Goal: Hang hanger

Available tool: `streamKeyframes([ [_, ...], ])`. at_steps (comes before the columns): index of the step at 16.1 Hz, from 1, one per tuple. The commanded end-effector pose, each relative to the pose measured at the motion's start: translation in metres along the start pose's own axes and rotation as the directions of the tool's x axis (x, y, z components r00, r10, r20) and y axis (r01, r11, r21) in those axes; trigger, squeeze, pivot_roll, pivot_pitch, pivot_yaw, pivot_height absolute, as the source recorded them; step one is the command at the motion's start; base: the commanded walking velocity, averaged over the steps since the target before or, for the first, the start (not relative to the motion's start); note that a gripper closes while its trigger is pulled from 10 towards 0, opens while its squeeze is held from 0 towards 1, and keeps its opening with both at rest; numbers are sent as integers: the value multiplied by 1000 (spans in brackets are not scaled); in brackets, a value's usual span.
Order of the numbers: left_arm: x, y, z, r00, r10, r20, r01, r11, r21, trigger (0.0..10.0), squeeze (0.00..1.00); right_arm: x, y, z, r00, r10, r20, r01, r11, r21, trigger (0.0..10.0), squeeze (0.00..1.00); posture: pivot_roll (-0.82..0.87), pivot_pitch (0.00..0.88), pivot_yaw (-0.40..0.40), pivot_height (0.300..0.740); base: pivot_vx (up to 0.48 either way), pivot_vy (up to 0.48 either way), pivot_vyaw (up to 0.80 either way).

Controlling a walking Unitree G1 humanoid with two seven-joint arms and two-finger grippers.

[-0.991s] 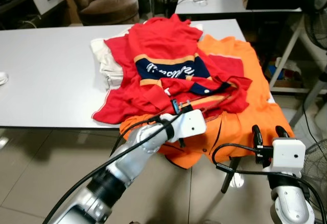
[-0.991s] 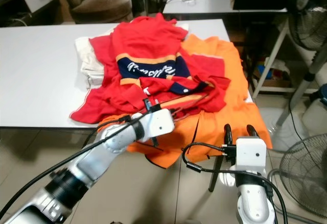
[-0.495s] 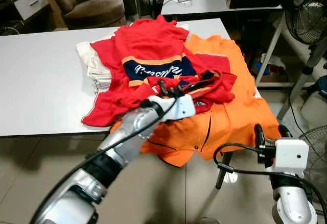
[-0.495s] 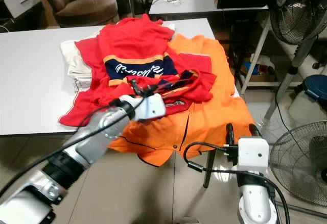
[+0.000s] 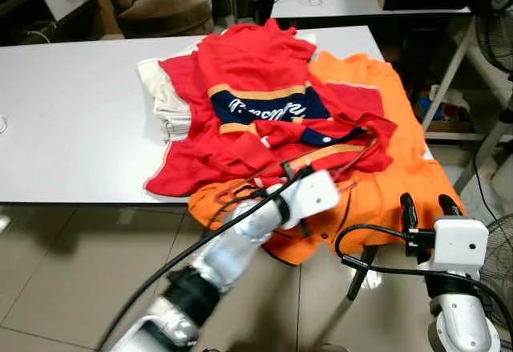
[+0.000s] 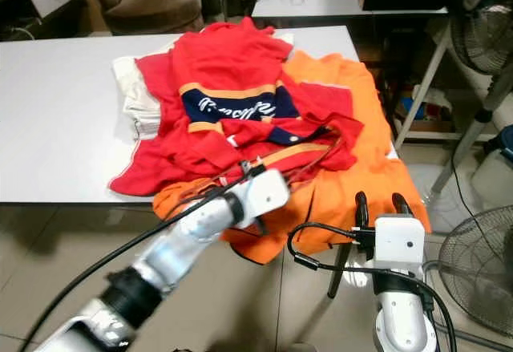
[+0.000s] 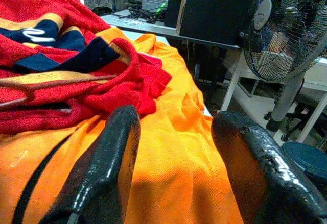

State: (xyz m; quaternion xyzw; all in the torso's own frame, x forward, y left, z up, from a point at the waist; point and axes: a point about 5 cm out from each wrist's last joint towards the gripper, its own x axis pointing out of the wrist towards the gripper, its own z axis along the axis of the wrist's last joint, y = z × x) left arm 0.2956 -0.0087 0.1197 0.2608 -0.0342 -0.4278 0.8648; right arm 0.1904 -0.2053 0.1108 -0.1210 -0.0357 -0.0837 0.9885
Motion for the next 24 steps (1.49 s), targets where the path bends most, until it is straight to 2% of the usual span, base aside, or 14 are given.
streamKeyframes([
  [1,4,4,-2,998,58,3,-58,997,-57,10000,0,-2,1,3,1000,2,0,-2,1000,0,10000,0,-329,65,111,740,0,0,0],
  [2,8,7,0,993,114,24,-112,991,-76,10000,0,0,1,5,1000,5,4,-5,1000,2,10000,0,-328,66,111,740,0,0,0],
  [3,12,5,8,990,120,70,-115,991,-70,10000,0,2,-1,7,1000,18,5,-18,1000,10,10000,0,-330,65,111,740,0,0,0],
  [6,13,0,15,987,97,130,-88,994,-70,10000,0,8,-4,10,999,31,6,-31,999,5,10000,0,-333,64,111,740,0,0,0],
  [7,11,-5,11,986,71,153,-64,997,-54,10000,0,21,-6,15,999,49,11,-49,999,11,10000,0,-337,63,112,740,0,0,0],
  [9,7,-9,4,988,38,150,-30,998,-61,10000,0,33,-6,24,996,84,35,-85,996,30,10000,0,-338,62,112,740,0,0,0],
  [11,6,-12,1,989,27,143,-17,998,-67,10000,0,45,-15,24,997,64,29,-65,997,30,10000,0,-334,61,106,740,0,0,0],
  [15,1,-6,-6,989,59,135,-49,996,-77,10000,0,71,-29,16,997,69,-23,-67,994,83,10000,0,-312,58,89,740,0,0,0],
  [16,0,-5,-7,989,62,133,-51,996,-79,10000,0,73,-31,14,998,64,-30,-61,994,95,10000,0,-312,58,89,740,0,0,0],
  [17,-4,0,-8,987,76,139,-64,994,-93,10000,0,78,-34,7,997,58,-53,-49,986,159,10000,0,-300,54,86,740,0,0,0],
  [21,-16,7,-2,975,38,218,-14,994,-111,10000,0,87,-28,10,993,112,-22,-106,979,174,10000,0,-292,47,86,740,0,0,0],
  [24,-21,8,0,972,0,236,21,996,-84,10000,0,97,-21,17,986,165,12,-164,972,167,10000,0,-283,45,86,740,0,0,0],
])
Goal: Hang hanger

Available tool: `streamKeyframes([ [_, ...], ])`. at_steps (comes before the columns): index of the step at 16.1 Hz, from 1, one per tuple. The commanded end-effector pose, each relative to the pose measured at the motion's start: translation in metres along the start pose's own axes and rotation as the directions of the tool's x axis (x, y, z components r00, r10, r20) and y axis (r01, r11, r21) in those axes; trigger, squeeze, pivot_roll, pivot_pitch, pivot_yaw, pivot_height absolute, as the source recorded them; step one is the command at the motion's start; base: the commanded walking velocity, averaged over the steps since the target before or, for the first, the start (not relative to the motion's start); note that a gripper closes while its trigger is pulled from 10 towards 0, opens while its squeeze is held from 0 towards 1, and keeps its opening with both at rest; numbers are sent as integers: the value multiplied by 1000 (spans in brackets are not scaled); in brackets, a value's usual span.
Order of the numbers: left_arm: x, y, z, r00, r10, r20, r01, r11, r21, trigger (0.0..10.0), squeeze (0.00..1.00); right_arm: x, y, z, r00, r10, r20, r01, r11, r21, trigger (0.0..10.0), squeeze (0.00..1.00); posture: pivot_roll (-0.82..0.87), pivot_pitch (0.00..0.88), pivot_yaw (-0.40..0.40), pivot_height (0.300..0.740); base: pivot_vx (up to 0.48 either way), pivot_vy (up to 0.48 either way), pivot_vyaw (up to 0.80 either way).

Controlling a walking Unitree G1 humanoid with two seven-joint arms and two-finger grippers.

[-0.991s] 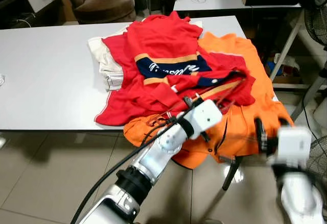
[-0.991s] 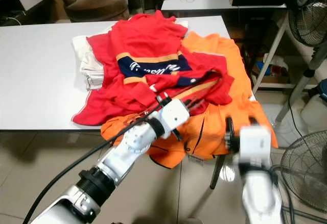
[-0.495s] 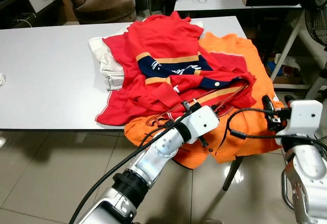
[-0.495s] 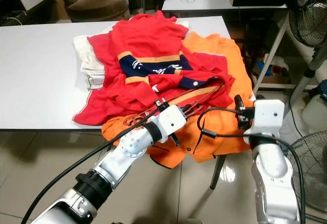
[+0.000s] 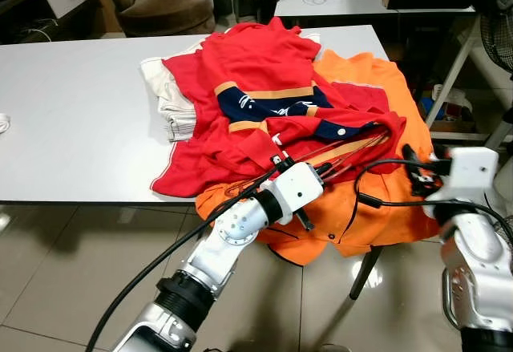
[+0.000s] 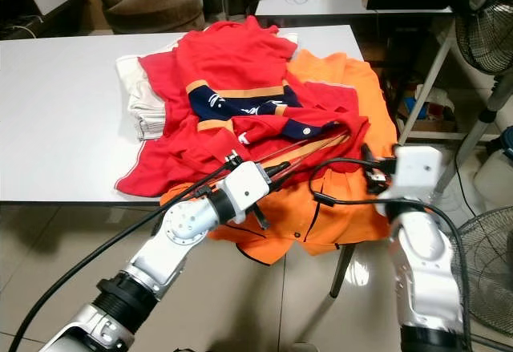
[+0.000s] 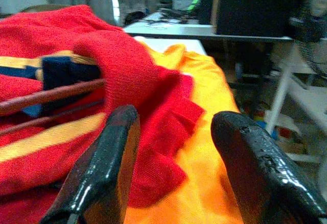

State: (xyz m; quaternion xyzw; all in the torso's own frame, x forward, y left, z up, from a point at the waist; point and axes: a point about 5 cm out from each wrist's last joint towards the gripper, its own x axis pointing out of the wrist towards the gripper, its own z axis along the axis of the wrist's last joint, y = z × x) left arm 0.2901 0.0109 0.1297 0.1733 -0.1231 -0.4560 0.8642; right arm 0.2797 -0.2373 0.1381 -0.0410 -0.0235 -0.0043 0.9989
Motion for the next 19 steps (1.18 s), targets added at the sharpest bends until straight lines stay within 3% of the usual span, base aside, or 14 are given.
streamKeyframes([
  [1,-3,-3,-1,1000,-19,-3,19,1000,-14,10000,0,5,2,4,999,26,19,-26,1000,2,10000,0,-280,46,86,740,0,0,0],
  [8,-8,-6,-1,999,-37,-10,37,999,-34,10000,0,21,22,17,988,148,52,-150,988,43,10000,0,-259,53,78,740,0,0,0],
  [15,-7,-5,1,999,-37,-13,37,999,-38,10000,0,31,26,3,992,128,4,-128,983,130,10000,0,-247,57,80,740,0,0,0],
  [18,-7,-5,2,999,-41,-12,40,998,-39,10000,0,39,36,0,988,151,-15,-146,975,168,10000,0,-249,58,84,740,0,0,0],
  [19,-6,-5,3,999,-44,-9,44,998,-39,10000,0,43,38,-2,989,144,-28,-136,973,189,9294,0,-248,58,85,740,0,0,0],
])
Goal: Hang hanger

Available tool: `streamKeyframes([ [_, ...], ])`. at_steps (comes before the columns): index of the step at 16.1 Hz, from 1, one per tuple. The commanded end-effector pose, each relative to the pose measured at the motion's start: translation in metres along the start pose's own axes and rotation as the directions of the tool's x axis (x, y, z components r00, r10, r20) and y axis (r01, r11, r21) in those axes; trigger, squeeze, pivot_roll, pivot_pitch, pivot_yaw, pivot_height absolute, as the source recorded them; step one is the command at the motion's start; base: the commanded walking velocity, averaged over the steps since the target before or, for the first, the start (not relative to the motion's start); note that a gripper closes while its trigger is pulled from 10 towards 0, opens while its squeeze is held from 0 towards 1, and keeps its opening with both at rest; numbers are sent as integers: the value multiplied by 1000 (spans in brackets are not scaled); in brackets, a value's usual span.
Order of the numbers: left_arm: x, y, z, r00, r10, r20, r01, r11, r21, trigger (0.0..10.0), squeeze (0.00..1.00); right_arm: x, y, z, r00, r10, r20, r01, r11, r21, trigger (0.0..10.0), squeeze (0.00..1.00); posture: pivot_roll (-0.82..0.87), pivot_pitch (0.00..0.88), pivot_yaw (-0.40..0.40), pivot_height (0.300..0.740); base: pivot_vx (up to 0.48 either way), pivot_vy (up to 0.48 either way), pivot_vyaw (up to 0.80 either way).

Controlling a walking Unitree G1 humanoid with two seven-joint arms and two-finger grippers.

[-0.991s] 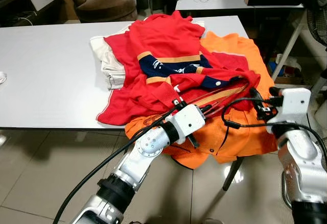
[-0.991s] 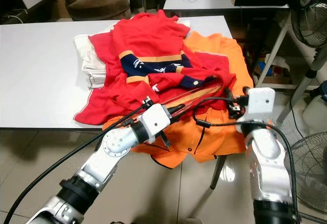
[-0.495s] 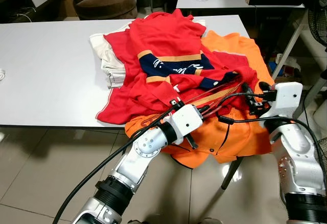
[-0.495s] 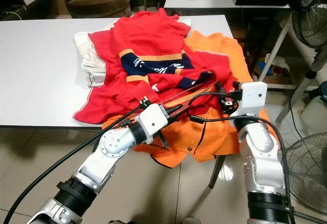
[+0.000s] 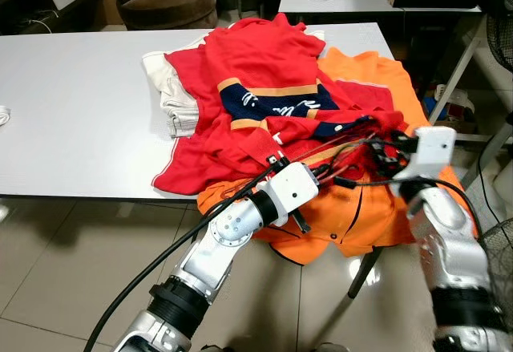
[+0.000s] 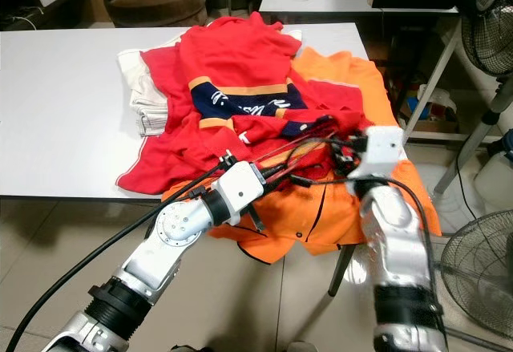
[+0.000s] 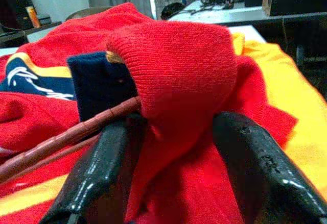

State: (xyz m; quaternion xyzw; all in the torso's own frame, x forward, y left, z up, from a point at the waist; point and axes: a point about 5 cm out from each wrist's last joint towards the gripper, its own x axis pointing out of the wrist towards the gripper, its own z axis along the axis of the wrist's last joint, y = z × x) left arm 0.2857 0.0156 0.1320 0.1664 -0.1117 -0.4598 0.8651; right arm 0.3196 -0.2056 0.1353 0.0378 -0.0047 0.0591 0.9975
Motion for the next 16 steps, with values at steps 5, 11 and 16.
streamKeyframes([
  [5,1,-4,3,999,-34,8,34,999,-16,10000,0,10,10,5,1000,14,13,-15,998,58,0,0,-244,60,85,740,0,0,0],
  [11,2,-4,2,999,-35,1,35,999,-16,10000,0,-5,19,14,999,13,46,-15,998,62,0,0,-261,63,90,740,0,0,0],
  [16,4,-5,2,999,-45,-2,45,999,-22,10000,0,-17,26,17,999,23,49,-26,998,63,0,0,-273,62,100,740,0,0,0],
])
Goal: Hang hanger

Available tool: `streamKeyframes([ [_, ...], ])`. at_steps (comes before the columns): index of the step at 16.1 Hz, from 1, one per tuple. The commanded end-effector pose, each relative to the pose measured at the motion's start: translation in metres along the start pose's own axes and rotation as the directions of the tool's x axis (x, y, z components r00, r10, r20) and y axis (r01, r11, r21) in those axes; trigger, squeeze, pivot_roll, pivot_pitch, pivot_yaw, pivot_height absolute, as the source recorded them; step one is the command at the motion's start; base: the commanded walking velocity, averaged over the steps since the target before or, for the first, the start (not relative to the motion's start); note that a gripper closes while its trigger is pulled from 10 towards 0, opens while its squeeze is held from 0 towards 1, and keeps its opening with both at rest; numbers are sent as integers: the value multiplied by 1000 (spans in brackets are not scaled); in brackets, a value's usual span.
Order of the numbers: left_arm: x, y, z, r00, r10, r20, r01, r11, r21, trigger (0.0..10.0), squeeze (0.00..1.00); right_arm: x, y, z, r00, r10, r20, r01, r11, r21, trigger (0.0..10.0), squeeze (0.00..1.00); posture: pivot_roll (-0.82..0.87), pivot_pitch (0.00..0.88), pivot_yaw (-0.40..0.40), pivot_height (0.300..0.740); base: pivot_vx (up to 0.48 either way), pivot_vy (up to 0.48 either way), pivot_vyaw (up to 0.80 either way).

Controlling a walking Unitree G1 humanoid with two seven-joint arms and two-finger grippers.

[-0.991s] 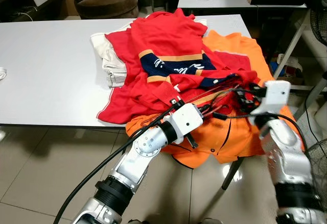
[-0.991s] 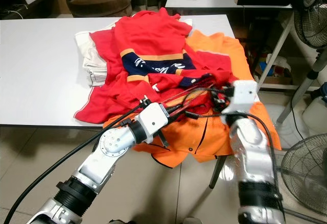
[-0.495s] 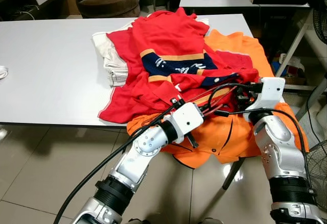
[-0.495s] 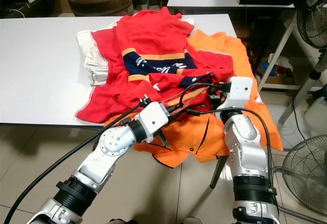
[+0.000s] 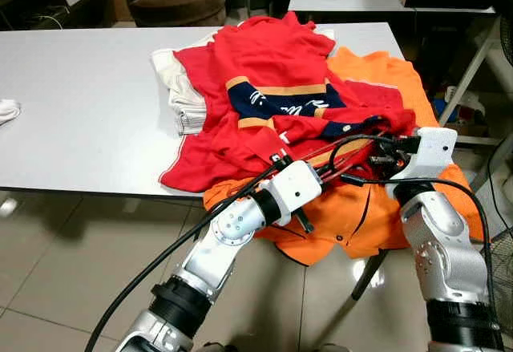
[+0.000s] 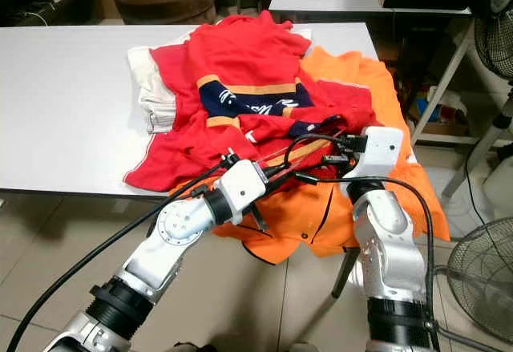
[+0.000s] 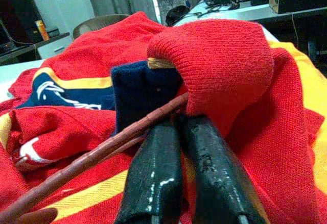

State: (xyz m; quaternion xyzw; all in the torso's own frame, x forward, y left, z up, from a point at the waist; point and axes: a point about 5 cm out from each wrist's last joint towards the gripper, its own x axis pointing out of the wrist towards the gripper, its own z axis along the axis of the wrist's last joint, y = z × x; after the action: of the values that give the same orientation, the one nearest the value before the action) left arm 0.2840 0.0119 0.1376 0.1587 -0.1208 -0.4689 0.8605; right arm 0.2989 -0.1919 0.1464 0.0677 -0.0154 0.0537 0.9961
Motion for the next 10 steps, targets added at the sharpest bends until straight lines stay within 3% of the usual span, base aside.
streamKeyframes([
  [1,1,-3,-6,999,-22,-37,20,999,-45,10000,0,-2,14,8,998,48,27,-48,999,-16,0,0,-274,62,100,740,0,0,0],
  [7,17,6,6,999,49,2,-47,974,-223,10000,0,-11,41,23,989,138,61,-133,988,-74,0,0,-293,60,115,740,0,0,0],
  [10,19,7,9,999,36,8,-33,972,-232,10000,0,-15,52,25,985,161,66,-157,986,-62,0,0,-299,57,118,740,0,0,0],
])
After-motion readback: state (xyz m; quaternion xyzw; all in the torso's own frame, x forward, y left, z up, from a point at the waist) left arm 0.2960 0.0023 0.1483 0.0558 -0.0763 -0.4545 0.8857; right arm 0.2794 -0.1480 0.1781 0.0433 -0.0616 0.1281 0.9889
